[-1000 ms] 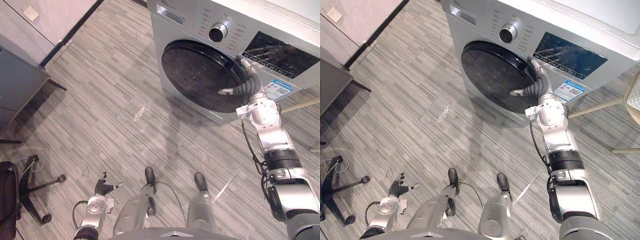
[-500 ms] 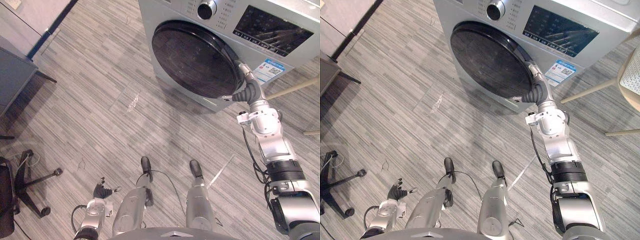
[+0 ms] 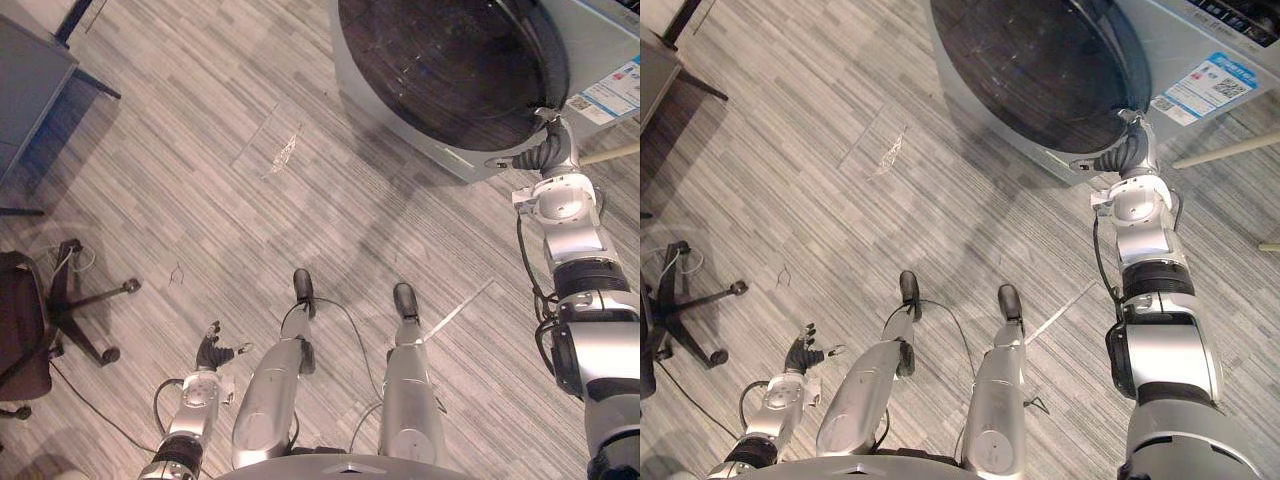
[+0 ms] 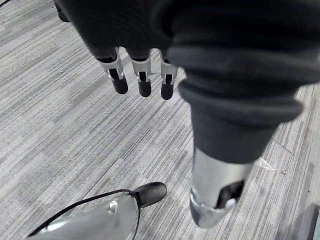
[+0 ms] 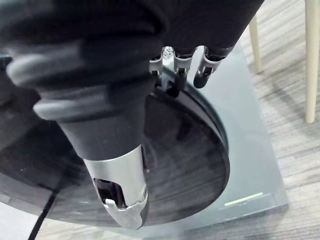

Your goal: Pick up the laundry basket with both hands and put the clothes into the washing machine.

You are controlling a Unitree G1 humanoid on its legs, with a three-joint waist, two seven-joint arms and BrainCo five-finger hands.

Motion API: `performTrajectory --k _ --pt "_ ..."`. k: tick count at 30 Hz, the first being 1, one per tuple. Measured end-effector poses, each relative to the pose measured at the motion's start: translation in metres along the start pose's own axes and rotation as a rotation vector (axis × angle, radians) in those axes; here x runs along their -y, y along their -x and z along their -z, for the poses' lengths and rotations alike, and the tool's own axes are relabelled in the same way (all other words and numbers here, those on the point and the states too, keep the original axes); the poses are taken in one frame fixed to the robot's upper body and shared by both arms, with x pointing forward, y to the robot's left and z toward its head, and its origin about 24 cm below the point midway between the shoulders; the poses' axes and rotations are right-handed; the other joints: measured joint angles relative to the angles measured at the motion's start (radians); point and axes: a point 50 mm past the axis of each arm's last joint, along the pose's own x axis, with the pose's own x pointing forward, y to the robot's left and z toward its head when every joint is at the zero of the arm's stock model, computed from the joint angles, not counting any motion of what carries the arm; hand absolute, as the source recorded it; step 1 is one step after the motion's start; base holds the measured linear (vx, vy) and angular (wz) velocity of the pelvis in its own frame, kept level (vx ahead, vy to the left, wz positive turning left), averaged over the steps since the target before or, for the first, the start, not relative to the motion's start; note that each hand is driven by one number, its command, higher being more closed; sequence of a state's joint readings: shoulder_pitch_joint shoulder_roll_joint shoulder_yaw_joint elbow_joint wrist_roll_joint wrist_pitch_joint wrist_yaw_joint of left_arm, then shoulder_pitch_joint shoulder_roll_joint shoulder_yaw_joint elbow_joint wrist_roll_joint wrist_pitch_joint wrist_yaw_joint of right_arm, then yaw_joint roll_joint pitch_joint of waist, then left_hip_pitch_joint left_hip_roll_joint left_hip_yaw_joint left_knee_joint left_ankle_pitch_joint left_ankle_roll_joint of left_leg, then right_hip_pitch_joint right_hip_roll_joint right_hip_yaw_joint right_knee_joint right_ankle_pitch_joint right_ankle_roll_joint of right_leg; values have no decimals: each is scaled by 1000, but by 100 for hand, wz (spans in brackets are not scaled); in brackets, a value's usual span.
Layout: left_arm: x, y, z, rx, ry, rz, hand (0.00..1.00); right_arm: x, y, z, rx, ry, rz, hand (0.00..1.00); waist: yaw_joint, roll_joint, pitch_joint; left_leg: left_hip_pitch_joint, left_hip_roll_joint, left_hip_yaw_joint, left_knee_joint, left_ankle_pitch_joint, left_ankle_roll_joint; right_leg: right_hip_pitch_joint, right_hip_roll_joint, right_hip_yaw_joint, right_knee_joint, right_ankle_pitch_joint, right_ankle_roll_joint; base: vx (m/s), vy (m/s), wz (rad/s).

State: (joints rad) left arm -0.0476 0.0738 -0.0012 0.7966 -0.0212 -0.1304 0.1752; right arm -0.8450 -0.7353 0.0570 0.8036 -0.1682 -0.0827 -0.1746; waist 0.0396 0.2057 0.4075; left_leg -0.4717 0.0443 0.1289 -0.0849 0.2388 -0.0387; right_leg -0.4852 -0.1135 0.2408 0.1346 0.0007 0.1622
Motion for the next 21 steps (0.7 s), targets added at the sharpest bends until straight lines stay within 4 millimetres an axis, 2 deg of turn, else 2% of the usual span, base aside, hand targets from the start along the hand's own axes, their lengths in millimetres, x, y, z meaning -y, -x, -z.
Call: performTrajectory --k 3,5,6,8,10,12,13,15,18,20,21 --pt "0 0 1 -4 1 -3 0 -11 9 1 5 -7 -20 0 -1 0 0 5 2 -8 4 3 -1 6 0 -5 2 0 0 11 -1 3" --pt "0 0 3 -13 1 -9 0 -26 29 10 24 11 -76 0 -6 0 0 17 7 -20 5 7 1 26 3 -16 1 -2 -2 49 -22 10" --pt "-1 1 7 -34 1 -12 0 -41 45 16 31 13 -145 0 -14 -1 0 40 9 -23 5 6 0 50 5 -23 0 -5 -5 33 -24 4" --pt "-3 1 12 -60 7 -23 0 -59 66 21 47 17 -249 0 -21 -2 -2 69 14 -24 1 -5 -12 80 9 -26 -1 -10 -7 26 -36 0" --pt "-7 1 14 -71 19 -39 0 -76 86 21 74 6 -358 0 -29 -2 -2 83 20 -32 0 -6 -13 99 13 -36 -3 -13 -10 8 -48 5" --pt "-12 3 23 -113 13 -53 0 -105 121 17 131 -29 -544 0 -35 -12 -27 90 28 -45 0 -10 -14 118 19 -55 -13 -15 -13 6 -58 14" --pt "-13 3 25 -126 12 -53 0 -112 130 15 141 -45 -588 0 -35 -16 -37 92 29 -48 0 -10 -14 123 19 -61 -16 -15 -13 37 -45 16" --pt "-16 5 33 -162 -1 -65 0 -140 165 7 180 -151 -732 0 -19 -53 -74 107 30 -51 0 -11 -19 144 19 -67 -21 -18 -14 51 -34 10" --pt "-21 5 35 -177 -14 -77 0 -158 193 4 140 -297 -801 0 -10 -103 -121 121 16 -79 6 -9 -18 185 7 -106 -28 -28 -11 81 -7 33" --pt "-23 6 37 -185 -17 -86 0 -162 198 5 123 -336 -819 0 -5 -123 -131 131 10 -84 5 -11 -18 200 -1 -116 -29 -34 -10 54 11 27" --pt "-28 7 41 -202 -21 -98 0 -165 203 5 108 -366 -830 0 -5 -145 -143 142 3 -92 5 -13 -18 218 -4 -118 -32 -41 -9 46 6 17"
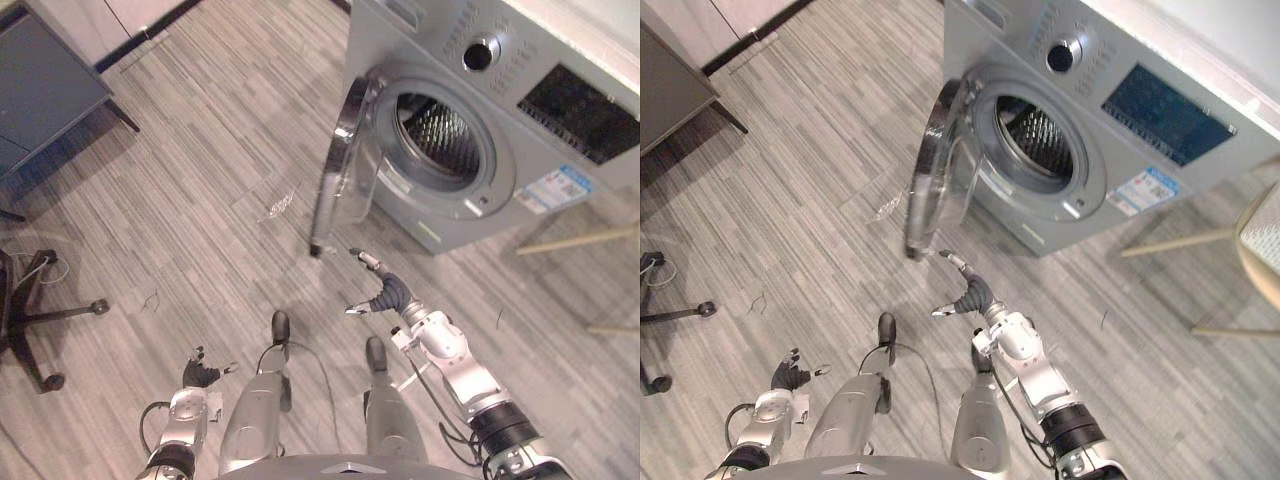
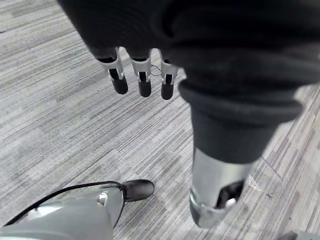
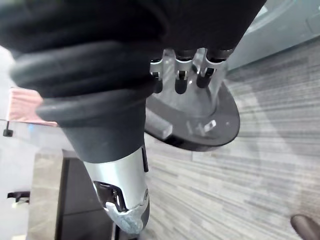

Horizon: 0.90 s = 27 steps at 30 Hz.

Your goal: Pick up the laundry basket with both hands and put the clothes into the washing machine.

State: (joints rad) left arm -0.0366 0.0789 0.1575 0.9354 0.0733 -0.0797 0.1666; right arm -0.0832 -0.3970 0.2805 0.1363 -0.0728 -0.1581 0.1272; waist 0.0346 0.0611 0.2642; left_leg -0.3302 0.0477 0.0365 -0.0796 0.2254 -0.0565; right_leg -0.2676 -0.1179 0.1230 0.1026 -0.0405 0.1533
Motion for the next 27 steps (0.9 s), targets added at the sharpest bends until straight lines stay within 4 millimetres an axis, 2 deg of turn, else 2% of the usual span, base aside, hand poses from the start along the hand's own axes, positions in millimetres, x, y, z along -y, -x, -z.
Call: performTrajectory --k 2,6,8,11,12,13,15,16,18,19,21,22,24,25,27 --pt "-5 1 4 -10 -16 -10 0 -2 0 0 2 -14 2 0 2 -18 -17 2 -5 -2 -2 -2 1 6 -2 0 -4 -1 -1 24 -5 8" --pt "-10 0 4 -15 -13 -26 0 0 5 5 -15 -51 51 0 6 -25 -23 17 -6 2 -5 -7 7 26 -4 1 -15 -2 -4 -2 -5 -1" --pt "-9 -3 -7 20 -11 -24 0 1 13 9 -31 -74 79 0 4 -25 -26 20 -3 15 -6 -9 8 21 -4 6 -20 0 -4 -18 -35 -16" --pt "-2 -10 -43 130 -36 -4 0 1 29 15 -49 -128 125 0 -8 -39 -35 0 5 67 -6 -26 -11 -20 -1 47 -41 11 -14 -23 -37 -38" --pt "0 -13 -70 209 -52 1 0 -1 35 18 -59 -174 150 0 -17 -47 -38 -15 12 106 -6 -27 -13 -42 1 75 -55 27 -17 8 -24 -50" --pt "-1 -15 -83 250 -57 -2 0 -4 37 20 -64 -203 157 0 -24 -55 -38 -20 14 123 -6 -27 -13 -56 2 93 -60 33 -13 10 -24 -76" --pt "-16 -19 -144 406 -84 -58 0 -17 44 25 -88 -299 165 0 -64 -90 -39 -31 21 204 -5 -23 -8 -103 5 170 -71 72 -6 18 -12 -91" --pt "-23 -19 -158 441 -89 -78 0 -20 46 27 -95 -319 168 0 -73 -99 -39 -34 23 222 -6 -24 -6 -111 5 187 -75 81 -3 42 -14 -93" --pt "-58 -11 -227 617 -102 -185 0 -33 55 33 -124 -439 186 0 -114 -144 -28 -37 40 296 -6 -30 0 -144 19 260 -107 128 8 31 -27 -90" --pt "-67 -7 -242 654 -107 -207 0 -36 58 35 -133 -459 190 0 -122 -153 -28 -39 44 306 -6 -31 0 -150 24 276 -115 136 9 25 -51 -72" --pt "-92 10 -293 774 -127 -274 0 -47 68 41 -169 -535 207 0 -151 -171 -26 -45 67 346 -6 -35 -10 -174 42 311 -132 153 4 35 -73 -54" --pt "-97 15 -305 798 -129 -292 0 -50 70 42 -177 -551 211 0 -155 -175 -24 -46 72 351 -6 -35 -13 -180 48 320 -133 155 3 37 -85 -47" --pt "-121 36 -342 884 -124 -390 0 -62 74 48 -216 -600 212 0 -175 -186 -16 -59 95 374 -6 -30 -22 -200 70 340 -151 177 -1 40 -96 -38" --pt "-126 41 -350 902 -115 -411 0 -64 75 48 -221 -613 217 0 -177 -189 -15 -64 101 378 -6 -28 -25 -206 74 344 -156 183 -2 36 -98 -26" --pt "-141 64 -380 983 -47 -449 0 -72 80 48 -228 -681 236 0 -181 -202 -3 -90 124 383 -6 -22 -34 -224 90 351 -181 208 -4 30 -100 -17"
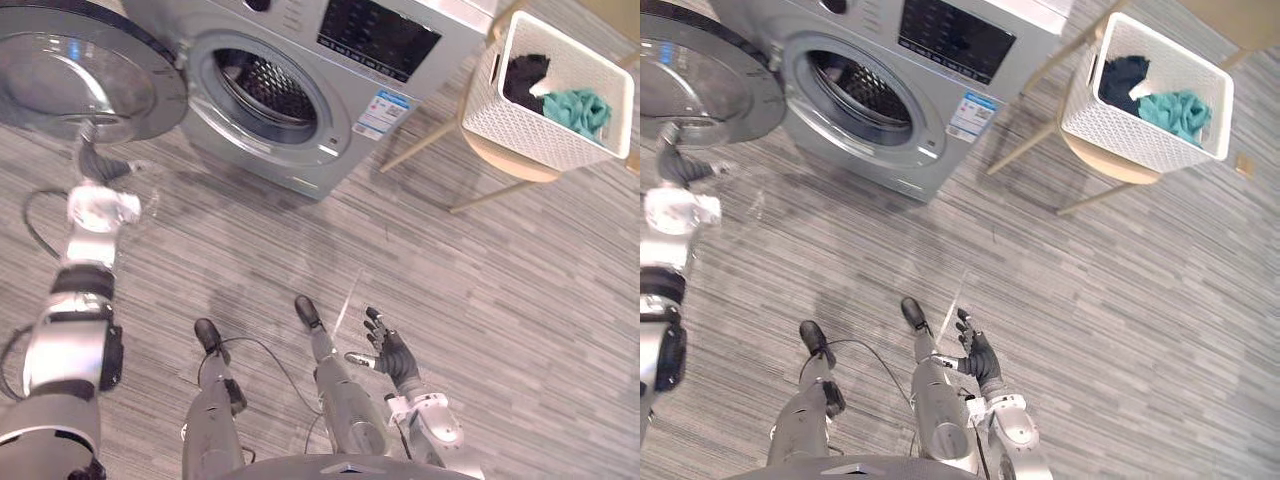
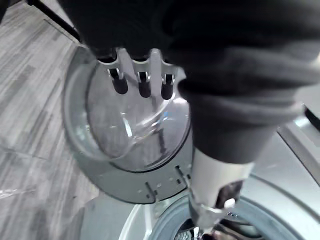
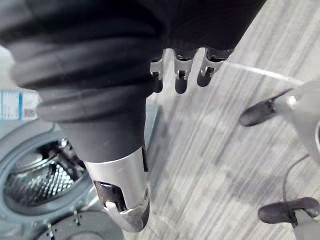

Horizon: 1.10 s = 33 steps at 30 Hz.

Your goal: Pick up the laundry basket with both hands and put the clothes into the washing machine.

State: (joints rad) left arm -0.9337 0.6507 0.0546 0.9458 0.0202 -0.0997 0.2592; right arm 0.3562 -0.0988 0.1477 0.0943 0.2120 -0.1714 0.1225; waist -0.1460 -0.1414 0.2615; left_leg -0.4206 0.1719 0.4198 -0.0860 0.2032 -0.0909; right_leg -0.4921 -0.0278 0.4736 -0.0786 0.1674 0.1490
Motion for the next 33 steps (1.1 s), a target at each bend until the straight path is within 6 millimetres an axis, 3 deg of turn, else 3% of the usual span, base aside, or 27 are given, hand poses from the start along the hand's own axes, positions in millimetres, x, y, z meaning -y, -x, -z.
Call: performTrajectory --k 3,9,12,17,20,23,26,28,33 --pt "-9 -9 -20 38 65 -34 0 -4 11 3 -3 -55 15 0 5 -10 7 -21 31 11 0 -4 -18 -20 25 1 -1 9 -2 13 -58 -8" --pt "-17 -11 -19 22 133 -77 0 -6 20 -5 36 -72 21 0 22 -10 7 -28 105 17 1 -14 -45 -35 97 2 -1 72 0 0 -19 -17" --pt "-12 -9 -18 7 175 -77 0 -6 21 -6 42 -95 25 0 31 -8 8 -32 153 17 1 -7 -62 -38 138 -18 -1 95 -11 -50 -13 -7" --pt "-7 -7 -15 -20 237 -86 0 -4 21 -13 73 -89 18 0 43 1 13 -50 188 17 7 -4 -66 -47 164 -49 -1 105 -22 -71 -2 7" --pt "-6 -6 -13 -39 320 -100 0 -4 21 -15 84 -88 19 0 68 4 15 -61 204 16 7 -4 -66 -53 174 -55 -1 105 -23 -60 22 11" --pt "-10 -1 4 -91 397 -133 0 -4 21 -16 87 -87 21 0 88 29 14 -71 220 15 7 -4 -66 -52 183 -82 -1 102 -25 -53 42 21" --pt "-18 7 25 -146 404 -165 0 -1 24 -13 76 -86 34 0 103 37 12 -85 223 20 49 15 -88 -31 171 -131 -1 28 -93 -49 15 27" --pt "-24 16 46 -201 394 -196 0 5 26 -14 71 -64 43 0 125 44 9 -86 228 21 78 20 -88 -23 169 -132 -1 24 -99 -55 17 -2" --pt "-26 31 74 -278 371 -210 0 13 31 -12 56 -47 67 0 131 47 7 -69 195 2 83 42 -65 12 134 -177 21 8 -81 -9 43 27"
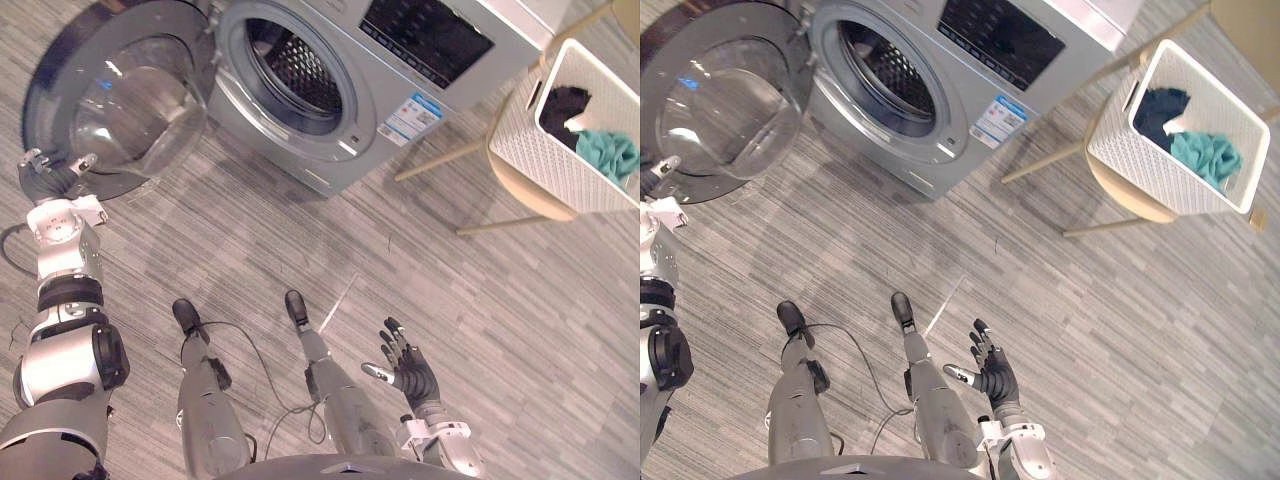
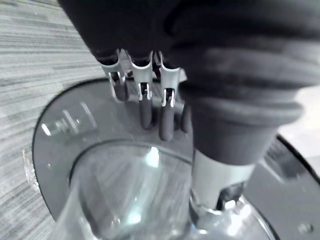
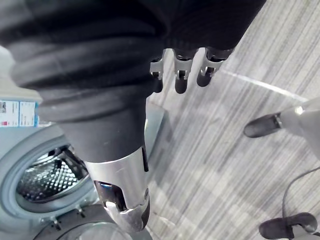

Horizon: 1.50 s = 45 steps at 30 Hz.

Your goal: Pick up the laundry basket with both hands and put the clothes into the washing machine.

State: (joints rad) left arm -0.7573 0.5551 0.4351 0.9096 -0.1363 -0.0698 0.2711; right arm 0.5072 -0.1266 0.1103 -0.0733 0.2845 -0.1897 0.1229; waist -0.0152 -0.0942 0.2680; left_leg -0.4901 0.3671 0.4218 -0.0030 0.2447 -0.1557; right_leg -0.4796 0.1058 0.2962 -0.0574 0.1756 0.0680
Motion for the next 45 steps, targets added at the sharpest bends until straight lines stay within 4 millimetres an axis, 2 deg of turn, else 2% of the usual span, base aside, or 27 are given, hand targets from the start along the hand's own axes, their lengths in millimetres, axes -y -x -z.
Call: performTrajectory --k 1,3,4,6,7,10,11,12,15,16,17,20,21,23,24,25,26,29,32,37,41,44,45 --pt "-3 1 4 -11 -3 -6 0 1 0 0 1 1 3 0 3 0 0 7 -5 -2 0 0 1 5 -4 -3 9 -6 3 10 43 24" --pt "-18 8 26 -63 -10 -44 0 2 0 1 -6 9 5 0 16 0 -1 58 -30 -7 -1 -10 13 53 -23 -10 26 -33 8 14 47 21" --pt "-20 9 29 -70 -12 -46 0 2 0 2 -8 10 6 0 17 0 -1 64 -32 -7 -1 -12 15 58 -25 -10 29 -38 9 8 27 15" --pt "-31 20 55 -134 -57 -50 0 6 -1 5 -29 19 18 0 19 5 -23 100 -57 -14 -19 -16 19 78 -41 -18 55 -66 14 9 18 15" --pt "-32 23 61 -150 -66 -44 0 8 -1 6 -36 21 24 0 19 6 -29 105 -63 -15 -22 -16 20 82 -46 -21 59 -71 17 6 11 21" --pt "-33 43 97 -256 -118 -14 0 20 -3 20 -99 24 72 0 12 16 -49 144 -101 -41 -47 -21 34 108 -74 -38 95 -110 30 -3 8 29" --pt "-32 55 115 -309 -137 12 0 26 -2 26 -129 24 92 0 11 24 -56 163 -121 -47 -57 -23 39 120 -88 -42 108 -124 36 10 19 26" --pt "-31 62 124 -335 -148 25 0 29 -2 30 -145 23 106 0 7 29 -60 167 -131 -54 -57 -19 45 127 -99 -51 113 -130 38 11 34 42" --pt "-29 106 170 -465 -251 134 0 48 -6 53 -260 50 173 0 0 56 -84 198 -184 -85 -74 -26 58 168 -145 -80 126 -158 61 11 42 45" --pt "-28 127 187 -516 -278 178 0 57 -6 60 -303 56 212 0 2 68 -99 200 -201 -98 -74 -31 60 180 -161 -91 127 -166 69 4 33 38" --pt "-29 138 195 -542 -291 201 0 61 -7 64 -325 65 231 0 5 72 -102 206 -210 -100 -74 -33 63 188 -169 -92 127 -169 73 18 48 32" --pt "-36 197 233 -707 -334 293 0 79 -9 80 -427 61 329 0 16 94 -118 256 -249 -108 -78 -52 80 247 -207 -98 117 -187 78 23 64 20" --pt "-43 228 250 -809 -351 322 0 88 -6 89 -496 59 374 0 18 109 -134 272 -263 -117 -81 -61 93 268 -224 -107 113 -197 86 13 62 24" --pt "-52 257 264 -913 -359 335 0 96 -1 99 -566 30 443 0 25 120 -157 281 -275 -122 -82 -64 98 279 -236 -115 113 -205 93 25 42 16" --pt "-60 284 274 -1012 -362 333 0 103 5 107 -623 -14 505 0 35 128 -165 300 -286 -122 -82 -68 103 299 -243 -115 112 -211 93 36 23 6" --pt "-62 289 276 -1031 -364 333 0 103 7 109 -634 -21 515 0 37 130 -166 304 -287 -123 -82 -68 104 304 -244 -115 112 -212 92 39 19 5" --pt "-71 305 281 -1099 -353 311 0 105 15 116 -682 -55 549 0 45 133 -174 319 -289 -124 -82 -70 106 319 -246 -117 112 -217 91 32 6 4" --pt "-92 326 286 -1197 -379 288 0 106 30 127 -766 -112 610 0 48 134 -196 347 -290 -125 -83 -73 106 348 -246 -118 112 -223 85 30 -16 0" --pt "-99 333 287 -1227 -402 284 0 109 39 131 -794 -139 657 0 47 132 -213 355 -291 -125 -83 -74 106 356 -246 -118 112 -226 80 0 0 0" --pt "-99 332 286 -1222 -420 307 0 112 38 129 -771 -169 688 0 42 121 -219 356 -304 -113 -83 -78 112 347 -249 -81 112 -235 58 10 -15 -8" --pt "-95 325 286 -1204 -416 316 0 108 30 128 -732 -230 714 0 43 110 -213 348 -312 -41 -83 -91 130 303 -250 -1 99 -243 -11 8 14 -51" --pt "-88 305 283 -1151 -417 319 0 97 24 130 -702 -296 721 0 35 83 -196 345 -313 33 -83 -104 138 260 -249 58 90 -248 -67 3 17 -76" --pt "-89 296 281 -1126 -421 302 0 90 19 130 -680 -317 713 0 29 57 -181 349 -307 88 -83 -111 140 234 -244 80 90 -254 -99 -10 2 -106"
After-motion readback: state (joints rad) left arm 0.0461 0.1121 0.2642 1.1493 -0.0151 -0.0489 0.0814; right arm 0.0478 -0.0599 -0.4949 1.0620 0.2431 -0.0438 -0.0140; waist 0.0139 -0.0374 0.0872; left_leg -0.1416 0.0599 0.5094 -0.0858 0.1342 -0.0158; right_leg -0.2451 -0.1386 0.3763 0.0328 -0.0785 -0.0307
